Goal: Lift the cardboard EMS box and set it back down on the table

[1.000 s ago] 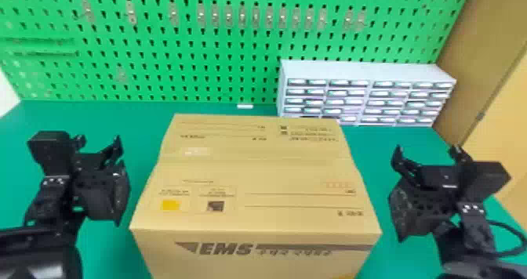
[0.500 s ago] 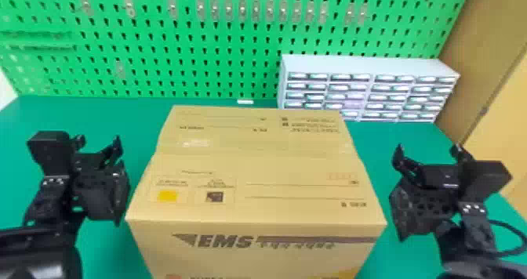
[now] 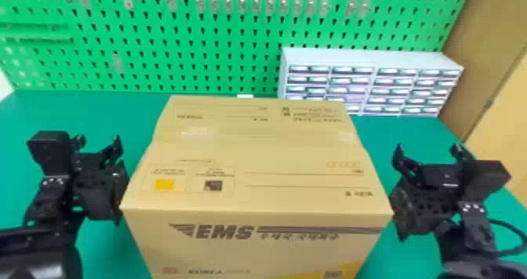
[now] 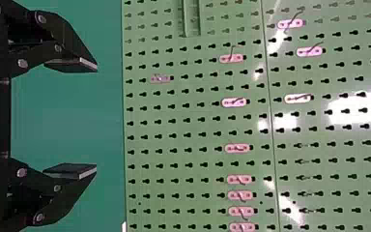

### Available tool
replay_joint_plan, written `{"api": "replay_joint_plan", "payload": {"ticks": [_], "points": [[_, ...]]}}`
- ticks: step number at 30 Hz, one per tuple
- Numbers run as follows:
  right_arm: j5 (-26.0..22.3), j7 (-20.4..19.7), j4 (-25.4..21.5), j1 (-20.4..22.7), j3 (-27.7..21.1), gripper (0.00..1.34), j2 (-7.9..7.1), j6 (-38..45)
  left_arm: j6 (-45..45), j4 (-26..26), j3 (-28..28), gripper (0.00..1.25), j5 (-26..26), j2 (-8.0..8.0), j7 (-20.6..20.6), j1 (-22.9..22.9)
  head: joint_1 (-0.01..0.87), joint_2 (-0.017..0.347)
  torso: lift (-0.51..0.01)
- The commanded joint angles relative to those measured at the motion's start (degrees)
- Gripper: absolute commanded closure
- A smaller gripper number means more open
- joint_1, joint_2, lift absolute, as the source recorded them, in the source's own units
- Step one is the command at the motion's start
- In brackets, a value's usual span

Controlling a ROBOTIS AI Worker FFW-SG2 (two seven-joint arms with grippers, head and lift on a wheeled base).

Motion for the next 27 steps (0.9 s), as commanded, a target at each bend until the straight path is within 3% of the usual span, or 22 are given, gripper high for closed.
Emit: {"api": "replay_joint_plan", "payload": {"ticks": [1, 27], "points": [[0.07, 0.00, 0.00, -0.09, 0.00, 0.08, 0.00, 0.00, 0.00, -0.08, 0.00, 0.51, 0.00, 0.06, 0.00, 0.00, 0.678, -0.014, -0.065], [0.68, 0.00, -0.27, -0.09, 0.00, 0.08, -0.17, -0.09, 0.00, 0.01, 0.00, 0.51, 0.00, 0.06, 0.00, -0.18, 0.678, -0.014, -0.095]]}}
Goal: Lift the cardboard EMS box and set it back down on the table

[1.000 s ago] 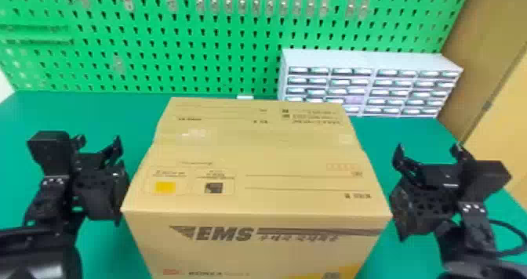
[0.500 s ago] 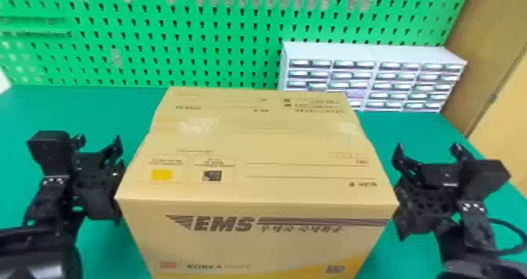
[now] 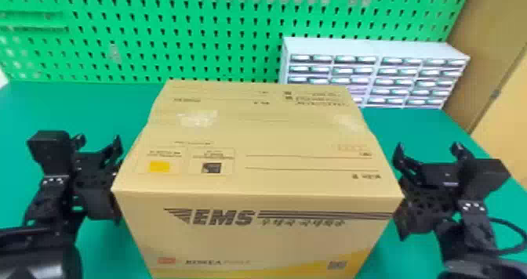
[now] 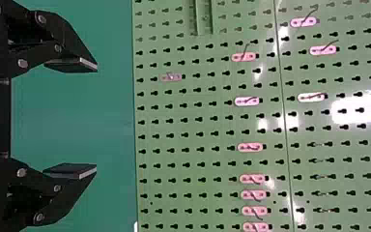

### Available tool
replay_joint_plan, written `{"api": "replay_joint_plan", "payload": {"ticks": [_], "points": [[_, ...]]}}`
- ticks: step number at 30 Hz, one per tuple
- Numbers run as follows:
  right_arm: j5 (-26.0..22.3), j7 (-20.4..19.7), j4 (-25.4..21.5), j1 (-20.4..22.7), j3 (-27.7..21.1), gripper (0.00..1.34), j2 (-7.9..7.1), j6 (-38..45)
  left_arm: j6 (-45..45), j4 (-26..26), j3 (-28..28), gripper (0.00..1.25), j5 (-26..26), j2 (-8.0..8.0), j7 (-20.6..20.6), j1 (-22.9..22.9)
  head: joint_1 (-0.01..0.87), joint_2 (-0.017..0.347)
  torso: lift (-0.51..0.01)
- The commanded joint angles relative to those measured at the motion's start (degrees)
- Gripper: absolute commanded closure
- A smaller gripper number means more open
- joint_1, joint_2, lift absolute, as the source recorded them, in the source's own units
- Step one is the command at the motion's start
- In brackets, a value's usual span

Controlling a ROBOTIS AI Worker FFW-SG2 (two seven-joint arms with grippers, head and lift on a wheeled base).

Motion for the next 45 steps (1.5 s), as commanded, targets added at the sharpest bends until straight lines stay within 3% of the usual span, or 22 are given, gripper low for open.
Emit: {"api": "replay_joint_plan", "payload": {"ticks": [1, 16, 28, 45], "points": [[0.39, 0.00, -0.01, 0.03, -0.16, 0.08, 0.08, -0.57, 0.00, 0.01, -0.09, 0.51, 0.00, 0.05, 0.00, -0.08, 0.678, -0.014, -0.095], [0.74, 0.00, 0.07, -0.32, 0.55, 0.08, 0.08, -0.66, 0.09, 0.18, -1.05, 0.51, 0.88, -0.03, -0.79, -0.17, 0.678, -0.014, -0.095], [0.74, 0.00, 1.04, -2.17, 3.89, 0.08, -0.36, -0.66, 2.02, 1.15, -6.59, 0.51, 3.43, -0.03, -5.01, -1.58, 0.678, -0.014, -0.095], [0.74, 0.00, 2.54, -3.31, 6.88, 0.08, -0.27, -0.66, 2.64, 2.03, -10.02, 0.51, 4.83, 0.05, -6.68, -2.46, 0.678, -0.014, -0.095]]}}
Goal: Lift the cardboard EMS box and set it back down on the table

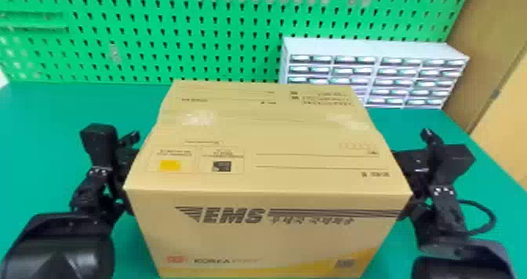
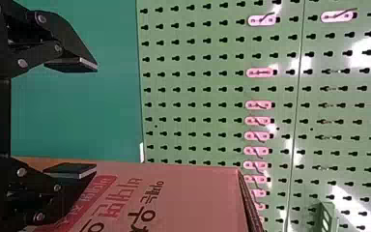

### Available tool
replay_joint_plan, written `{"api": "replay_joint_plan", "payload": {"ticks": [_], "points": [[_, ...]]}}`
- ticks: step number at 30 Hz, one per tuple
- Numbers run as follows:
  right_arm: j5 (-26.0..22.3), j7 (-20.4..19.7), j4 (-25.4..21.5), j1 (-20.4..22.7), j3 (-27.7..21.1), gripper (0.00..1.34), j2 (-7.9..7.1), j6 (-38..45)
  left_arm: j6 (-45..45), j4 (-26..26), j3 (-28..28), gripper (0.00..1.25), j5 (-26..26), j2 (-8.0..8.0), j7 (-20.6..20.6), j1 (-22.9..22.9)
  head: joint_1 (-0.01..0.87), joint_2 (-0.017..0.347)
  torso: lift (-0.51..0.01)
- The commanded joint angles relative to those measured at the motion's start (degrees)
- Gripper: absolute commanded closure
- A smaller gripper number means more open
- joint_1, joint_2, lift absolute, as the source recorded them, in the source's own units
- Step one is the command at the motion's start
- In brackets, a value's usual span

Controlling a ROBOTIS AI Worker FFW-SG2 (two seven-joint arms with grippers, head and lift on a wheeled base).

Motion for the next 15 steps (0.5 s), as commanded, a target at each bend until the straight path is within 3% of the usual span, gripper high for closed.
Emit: {"api": "replay_joint_plan", "payload": {"ticks": [1, 15], "points": [[0.01, 0.01, 0.04, -0.03, 0.09, 0.08, -0.12, 0.00, 0.03, 0.06, -0.09, 0.51, 0.06, -0.05, -0.29, -0.02, 0.678, -0.014, -0.095], [0.10, 0.01, 0.04, -1.00, 0.44, 0.08, -0.29, 0.09, -0.05, 0.06, -0.17, 0.51, 0.15, -0.05, -1.26, -1.26, 0.678, -0.014, -0.095]]}}
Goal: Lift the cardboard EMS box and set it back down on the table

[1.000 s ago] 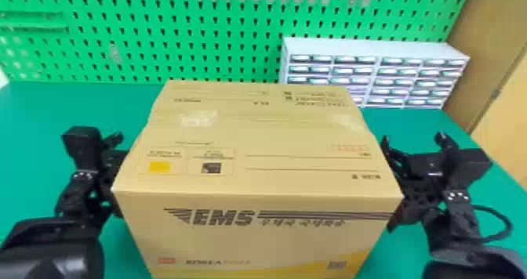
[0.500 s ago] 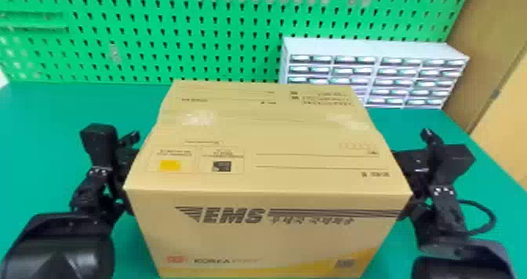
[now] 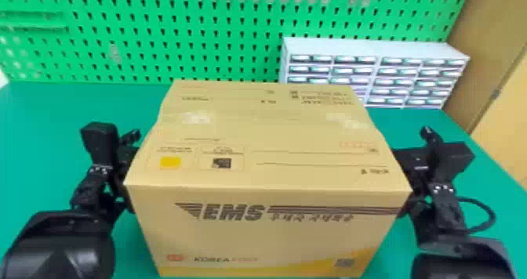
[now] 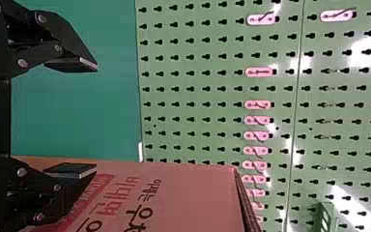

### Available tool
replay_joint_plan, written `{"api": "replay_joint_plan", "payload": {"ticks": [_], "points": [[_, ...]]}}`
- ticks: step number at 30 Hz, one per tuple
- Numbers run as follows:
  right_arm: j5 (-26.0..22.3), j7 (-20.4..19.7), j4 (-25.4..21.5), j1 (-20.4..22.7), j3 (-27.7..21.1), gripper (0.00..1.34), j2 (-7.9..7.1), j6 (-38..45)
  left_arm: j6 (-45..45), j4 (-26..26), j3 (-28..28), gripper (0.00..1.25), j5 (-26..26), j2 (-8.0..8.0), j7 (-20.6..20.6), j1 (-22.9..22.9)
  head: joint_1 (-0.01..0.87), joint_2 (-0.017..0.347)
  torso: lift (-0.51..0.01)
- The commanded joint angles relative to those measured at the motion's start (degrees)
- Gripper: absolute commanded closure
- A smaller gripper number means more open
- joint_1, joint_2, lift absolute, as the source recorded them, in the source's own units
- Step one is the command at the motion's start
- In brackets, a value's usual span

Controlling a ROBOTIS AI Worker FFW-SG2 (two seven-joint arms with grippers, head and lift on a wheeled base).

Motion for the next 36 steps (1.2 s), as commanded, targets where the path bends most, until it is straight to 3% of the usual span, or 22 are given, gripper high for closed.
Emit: {"api": "replay_joint_plan", "payload": {"ticks": [1, 22, 36], "points": [[0.00, 0.00, 0.00, -0.50, 0.12, 0.08, -0.10, 0.02, -0.09, -0.10, 0.07, 0.51, -0.04, 0.04, -1.44, -0.82, 0.678, -0.014, -0.095], [-0.79, 0.00, -0.80, -5.60, 3.02, 0.08, -1.86, 0.11, -0.88, -1.86, 0.16, 0.51, -0.65, 0.04, -3.19, -5.48, 0.678, -0.014, -0.095], [-0.97, -0.26, -1.06, -6.56, 3.29, 0.08, -2.03, 0.55, -0.97, -2.65, 0.60, 0.51, -0.92, 0.04, -3.19, -6.18, 0.678, -0.014, -0.095]]}}
